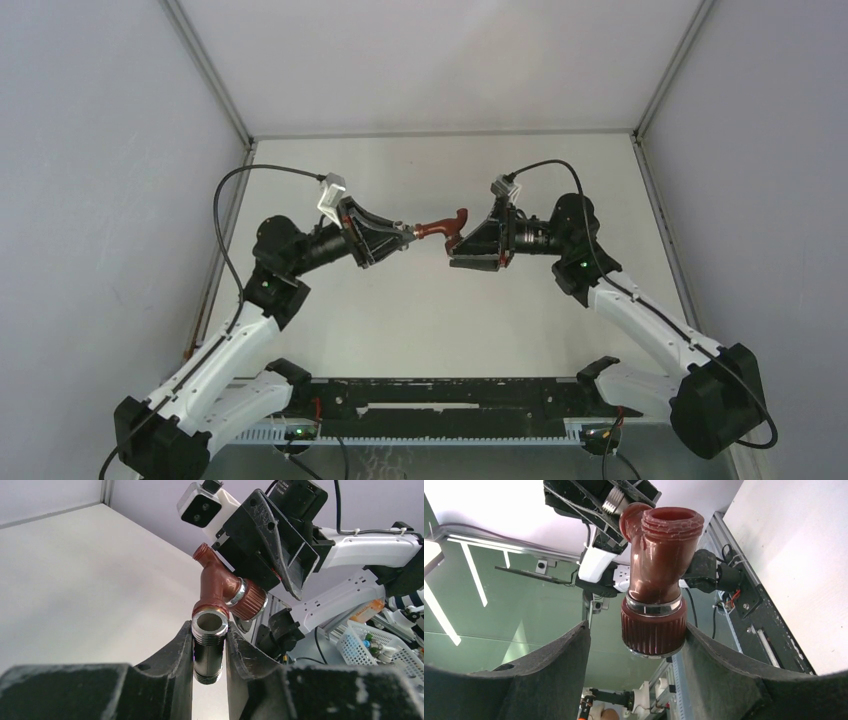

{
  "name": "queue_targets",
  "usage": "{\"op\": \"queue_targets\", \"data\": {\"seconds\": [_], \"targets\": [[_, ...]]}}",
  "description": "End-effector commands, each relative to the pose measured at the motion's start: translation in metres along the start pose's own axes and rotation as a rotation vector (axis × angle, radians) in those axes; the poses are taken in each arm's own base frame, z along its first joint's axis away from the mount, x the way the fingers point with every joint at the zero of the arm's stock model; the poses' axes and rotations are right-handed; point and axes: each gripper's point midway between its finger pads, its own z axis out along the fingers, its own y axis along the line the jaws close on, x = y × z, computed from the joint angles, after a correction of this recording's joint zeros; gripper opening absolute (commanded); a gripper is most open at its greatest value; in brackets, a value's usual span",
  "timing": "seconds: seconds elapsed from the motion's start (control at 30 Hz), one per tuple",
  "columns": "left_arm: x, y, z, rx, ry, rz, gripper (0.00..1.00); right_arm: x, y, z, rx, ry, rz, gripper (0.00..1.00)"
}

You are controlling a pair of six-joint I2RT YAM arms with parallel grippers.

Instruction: Install the water faucets

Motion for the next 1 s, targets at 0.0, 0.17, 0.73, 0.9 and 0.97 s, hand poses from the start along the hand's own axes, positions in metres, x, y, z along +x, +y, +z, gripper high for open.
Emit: {"op": "queue_targets", "data": {"seconds": [0.0,0.17,0.73,0.9,0.97], "targets": [[-0.016,-0.007,-0.001,0.019,-0.054,0.068,0.00,0.007,0.012,-0.003,-0.024,0.022,-0.066,0.72],[-0.005,0.001,-0.001,-0.008,0.004,0.066,0.00,0.006,0.035,-0.005,-0.099,0.010,-0.117,0.73],[0.013,-0.018,-0.006,0.098,0.121,0.067,0.00,-0.039,0.022,0.008,0.013,-0.105,-0.267,0.73],[0.010,-0.032,-0.011,0.149,0.110,0.093,0.00,-0.052,-0.026,0.017,0.137,-0.103,-0.213,0.73],[0.010,-0.034,-0.011,0.159,0.112,0.096,0.00,-0.055,-0.033,0.021,0.136,-0.091,-0.189,0.71]]}}
